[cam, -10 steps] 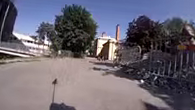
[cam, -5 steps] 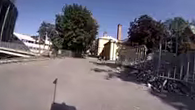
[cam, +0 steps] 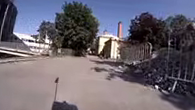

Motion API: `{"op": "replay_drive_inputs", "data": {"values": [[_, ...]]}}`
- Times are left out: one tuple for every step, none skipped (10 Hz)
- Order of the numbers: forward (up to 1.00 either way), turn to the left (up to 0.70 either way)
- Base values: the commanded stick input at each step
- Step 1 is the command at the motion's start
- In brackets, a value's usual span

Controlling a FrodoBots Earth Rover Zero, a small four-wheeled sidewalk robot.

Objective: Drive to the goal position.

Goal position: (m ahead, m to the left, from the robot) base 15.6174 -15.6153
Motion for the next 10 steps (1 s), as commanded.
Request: {"op": "replay_drive_inputs", "data": {"values": [[0.70,0.00],[0.70,0.00],[0.70,0.00],[0.70,0.00],[0.70,0.00],[0.70,0.00],[0.70,0.00],[0.70,0.00],[0.70,0.00],[0.70,0.00]]}}
